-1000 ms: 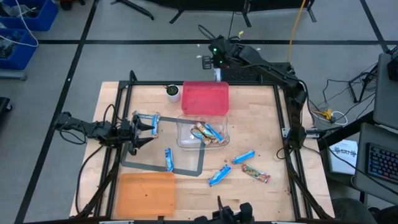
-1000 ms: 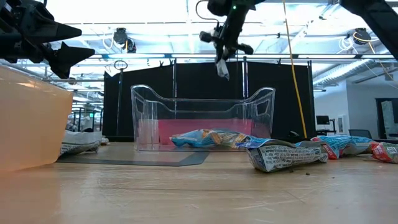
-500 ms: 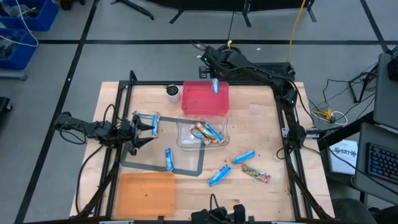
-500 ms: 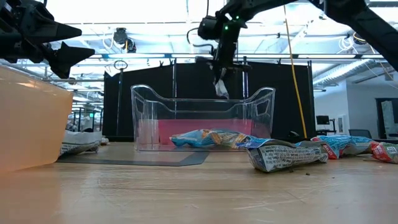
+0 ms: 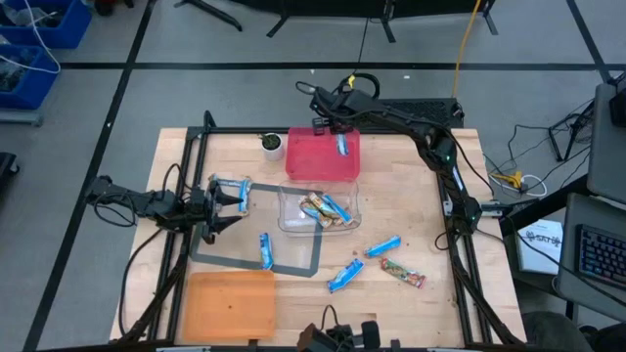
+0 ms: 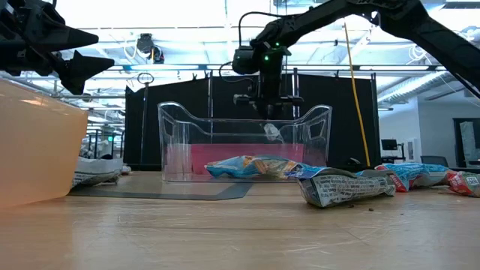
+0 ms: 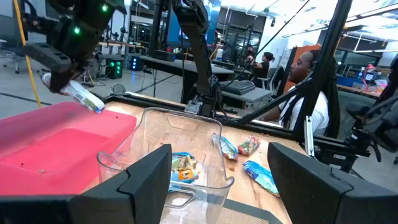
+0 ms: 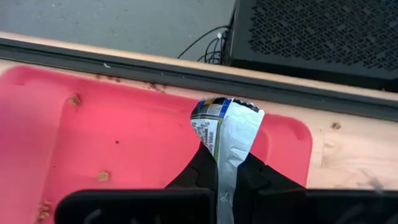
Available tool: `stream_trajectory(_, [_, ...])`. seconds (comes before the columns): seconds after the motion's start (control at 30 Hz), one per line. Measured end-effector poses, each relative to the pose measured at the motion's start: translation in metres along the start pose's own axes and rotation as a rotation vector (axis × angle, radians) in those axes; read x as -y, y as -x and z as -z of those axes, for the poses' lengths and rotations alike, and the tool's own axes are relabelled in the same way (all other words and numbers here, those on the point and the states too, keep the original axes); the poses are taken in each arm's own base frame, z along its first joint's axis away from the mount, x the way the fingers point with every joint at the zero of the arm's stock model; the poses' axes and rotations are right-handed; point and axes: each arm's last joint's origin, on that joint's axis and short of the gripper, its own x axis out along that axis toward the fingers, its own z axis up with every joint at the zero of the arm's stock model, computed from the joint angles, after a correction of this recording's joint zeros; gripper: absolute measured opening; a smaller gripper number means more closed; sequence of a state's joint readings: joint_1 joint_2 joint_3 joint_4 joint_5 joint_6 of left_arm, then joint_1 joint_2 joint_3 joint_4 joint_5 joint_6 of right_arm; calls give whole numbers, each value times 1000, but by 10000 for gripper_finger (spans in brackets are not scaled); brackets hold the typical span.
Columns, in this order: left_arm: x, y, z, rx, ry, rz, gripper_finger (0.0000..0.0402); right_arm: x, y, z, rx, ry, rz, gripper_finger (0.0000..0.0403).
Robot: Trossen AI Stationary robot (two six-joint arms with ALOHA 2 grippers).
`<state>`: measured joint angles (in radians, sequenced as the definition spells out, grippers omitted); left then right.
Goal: Pick and place Granola Bars by type
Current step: Put the top right blue granola bar into the red bin
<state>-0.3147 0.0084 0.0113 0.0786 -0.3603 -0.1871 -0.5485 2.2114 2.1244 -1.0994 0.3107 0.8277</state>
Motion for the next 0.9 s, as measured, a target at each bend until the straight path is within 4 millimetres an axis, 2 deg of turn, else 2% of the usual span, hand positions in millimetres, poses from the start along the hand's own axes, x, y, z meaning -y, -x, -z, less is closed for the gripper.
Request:
stream_trajectory(0.2, [0, 0, 0, 0, 0, 0, 269, 2, -23, 14, -32, -19, 31, 5])
stream_trajectory(0.43, [0, 0, 0, 0, 0, 0, 269, 5, -41, 27, -56, -15, 52, 5])
stream_trajectory(0.67, [0, 0, 0, 0, 0, 0, 269, 4, -50, 37, -63, -29, 65, 22])
stream_trajectory(0.9, [0, 0, 0, 0, 0, 0, 269, 0, -50, 36, -59, 23, 2, 49])
